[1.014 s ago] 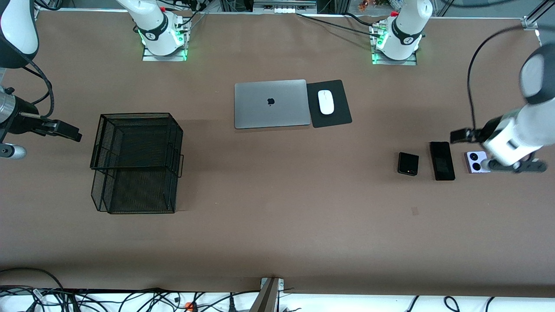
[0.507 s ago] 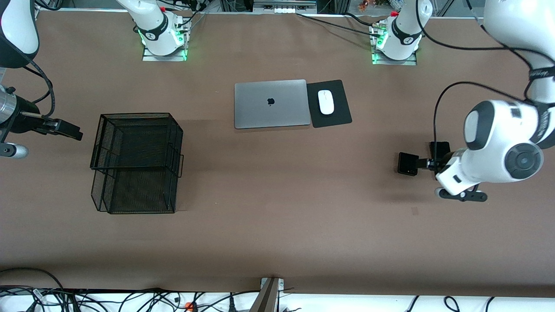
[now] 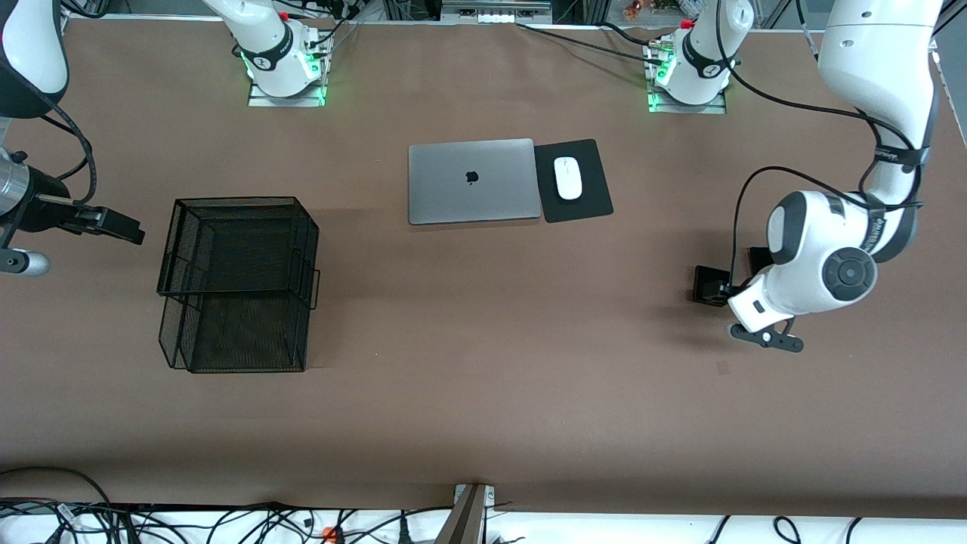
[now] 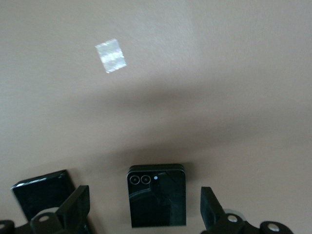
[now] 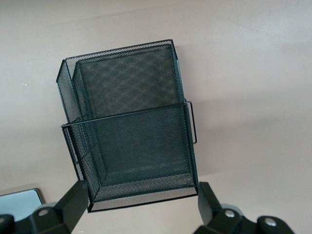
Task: Place phones with both arms
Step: 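Reach the left gripper down to the small black flip phone and grasp it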
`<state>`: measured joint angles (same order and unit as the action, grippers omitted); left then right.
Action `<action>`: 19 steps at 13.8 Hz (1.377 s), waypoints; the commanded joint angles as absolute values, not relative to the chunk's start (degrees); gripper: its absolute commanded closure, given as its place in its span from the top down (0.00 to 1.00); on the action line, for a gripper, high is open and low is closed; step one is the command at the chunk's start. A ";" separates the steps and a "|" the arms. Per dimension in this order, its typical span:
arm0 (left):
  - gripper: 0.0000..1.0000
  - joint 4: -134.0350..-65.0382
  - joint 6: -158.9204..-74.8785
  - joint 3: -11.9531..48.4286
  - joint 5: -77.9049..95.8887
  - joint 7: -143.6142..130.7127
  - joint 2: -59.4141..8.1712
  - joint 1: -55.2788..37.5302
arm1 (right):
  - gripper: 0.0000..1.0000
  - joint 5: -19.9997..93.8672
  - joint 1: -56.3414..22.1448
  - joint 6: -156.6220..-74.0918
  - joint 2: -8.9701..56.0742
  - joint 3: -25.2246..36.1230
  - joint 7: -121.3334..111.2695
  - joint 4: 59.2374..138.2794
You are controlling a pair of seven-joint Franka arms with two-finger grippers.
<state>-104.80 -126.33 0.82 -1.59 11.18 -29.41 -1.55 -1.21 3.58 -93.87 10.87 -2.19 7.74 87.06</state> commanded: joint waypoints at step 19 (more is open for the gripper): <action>1.00 -125.24 -151.17 1.58 -1.67 12.41 -25.66 1.41 | 1.00 -1.23 3.87 -92.99 9.84 -2.55 7.73 87.63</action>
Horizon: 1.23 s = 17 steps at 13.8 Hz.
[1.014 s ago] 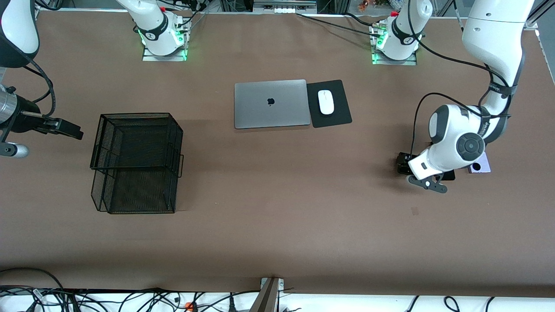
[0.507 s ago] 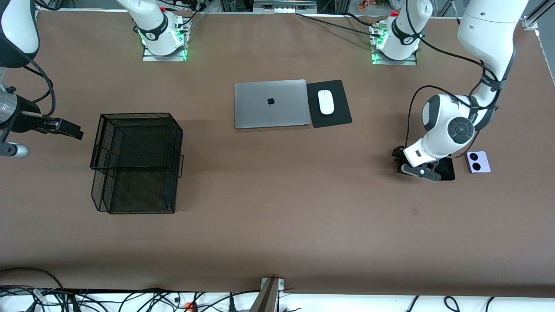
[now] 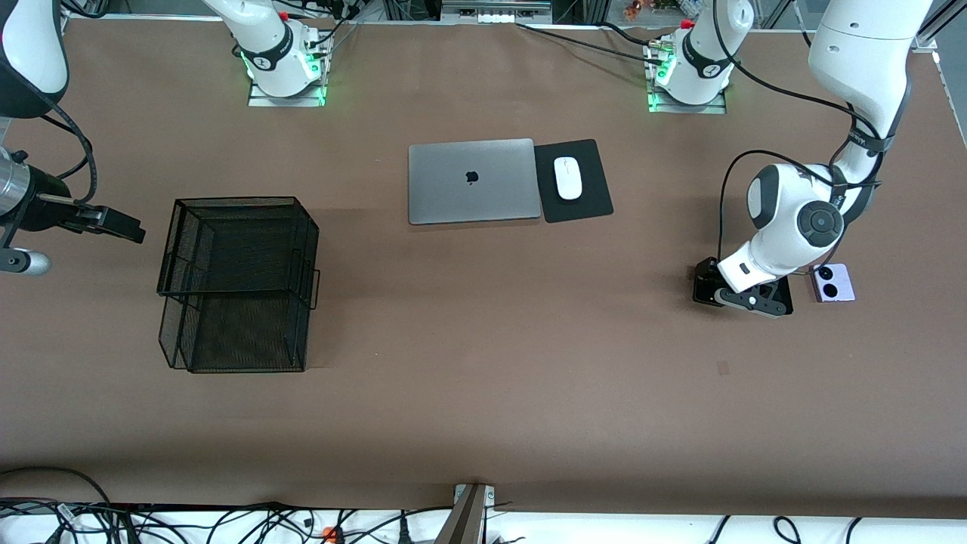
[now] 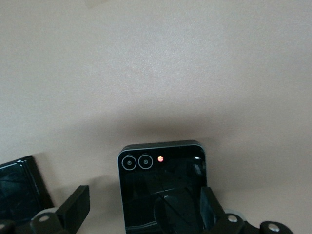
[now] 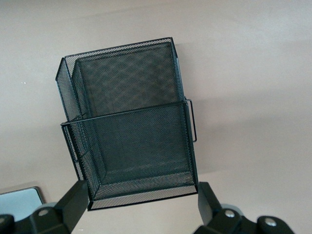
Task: Place phones with both arms
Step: 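Lift the small phone with the left gripper and carry it toward the laptop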
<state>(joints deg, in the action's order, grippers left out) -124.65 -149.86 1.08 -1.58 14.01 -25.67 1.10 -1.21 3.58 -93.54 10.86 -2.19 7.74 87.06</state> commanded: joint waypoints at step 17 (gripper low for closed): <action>0.76 -125.25 -153.37 2.37 -1.76 6.94 -29.35 0.53 | 1.00 -1.23 3.87 -92.99 9.84 -2.37 7.56 87.71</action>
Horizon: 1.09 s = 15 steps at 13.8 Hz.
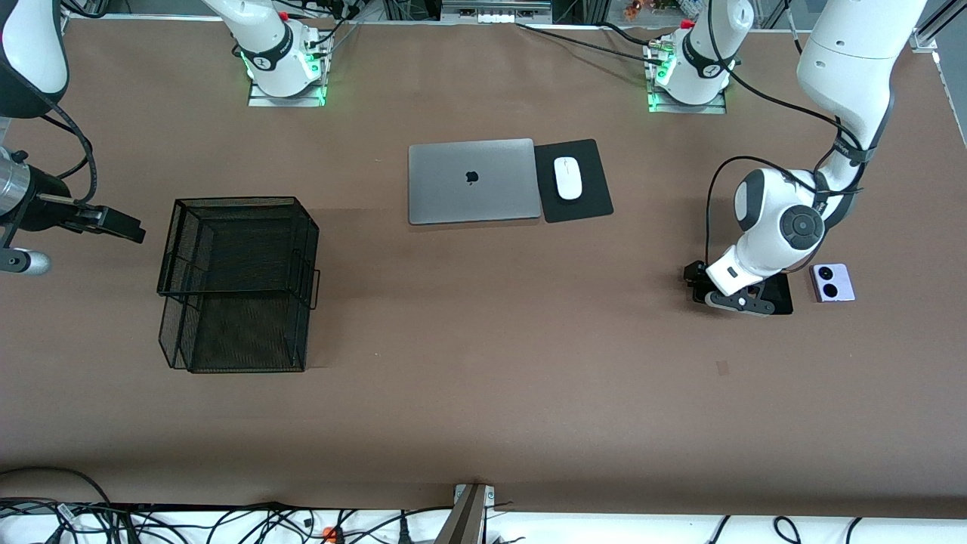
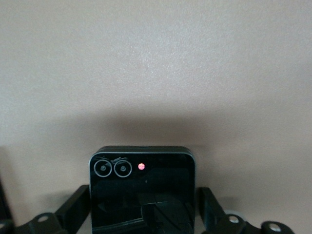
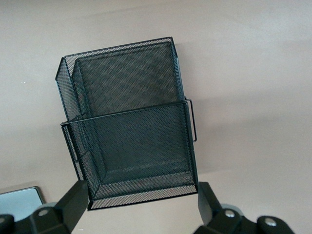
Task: Place phones with both arms
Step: 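Lift the small phone with the left gripper and carry it toward the laptop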
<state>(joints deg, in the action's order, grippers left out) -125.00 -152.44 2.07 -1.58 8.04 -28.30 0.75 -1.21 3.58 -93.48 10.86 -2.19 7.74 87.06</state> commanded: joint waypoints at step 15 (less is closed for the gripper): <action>0.13 -109.79 -137.91 6.86 -1.76 -9.03 -29.62 -3.85 | 1.00 -1.32 3.87 -92.99 9.84 -2.37 7.74 87.63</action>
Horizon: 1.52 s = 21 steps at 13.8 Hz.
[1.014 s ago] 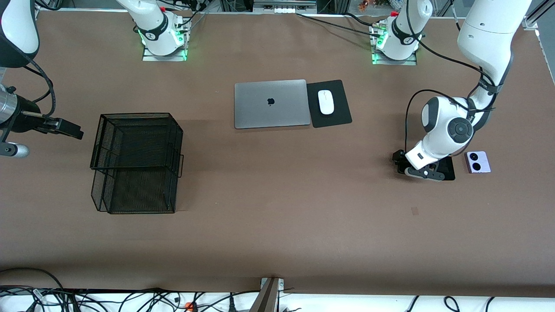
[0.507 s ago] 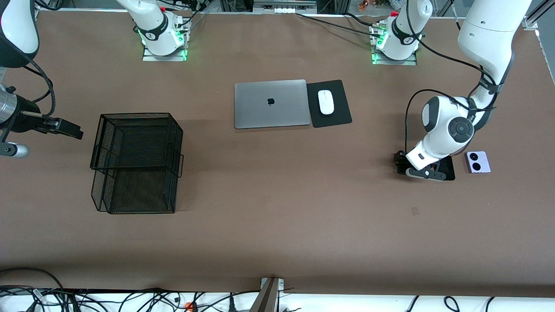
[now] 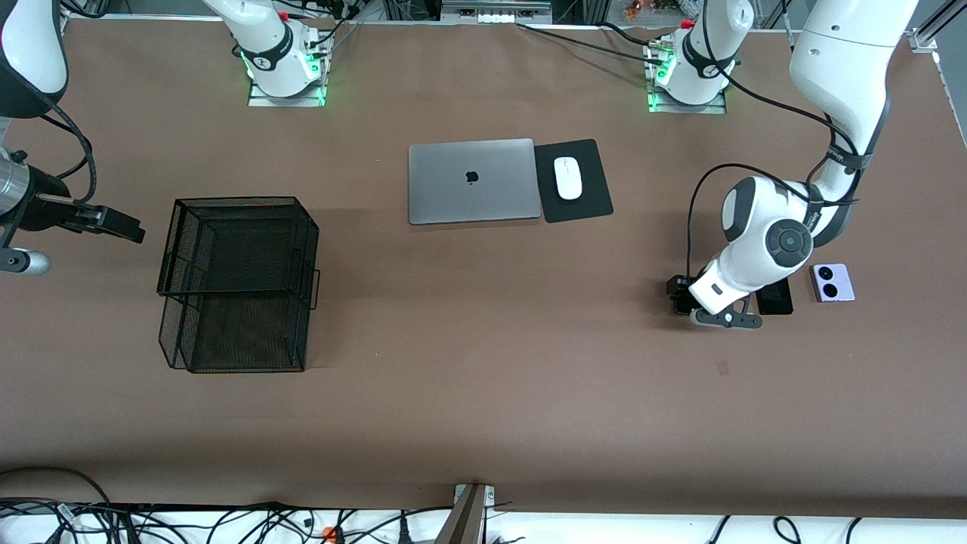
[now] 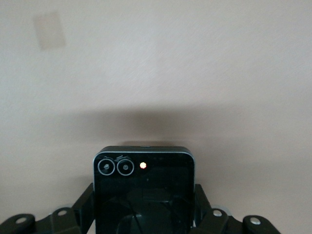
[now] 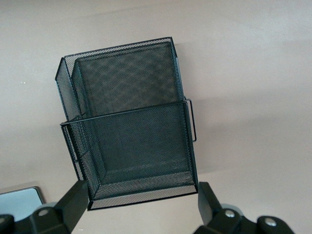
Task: Place phones with both arms
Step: 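Lift the small phone with the left gripper and carry it toward the laptop, then lower the small phone onto the table beside the laptop and open the left gripper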
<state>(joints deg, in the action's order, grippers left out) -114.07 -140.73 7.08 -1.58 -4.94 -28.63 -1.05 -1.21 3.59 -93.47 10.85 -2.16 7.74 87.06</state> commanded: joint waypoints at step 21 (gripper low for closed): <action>0.12 -65.75 -127.18 0.88 -2.46 -48.34 -57.21 -40.42 | 1.00 -1.32 3.87 -92.99 9.93 -2.37 7.82 87.63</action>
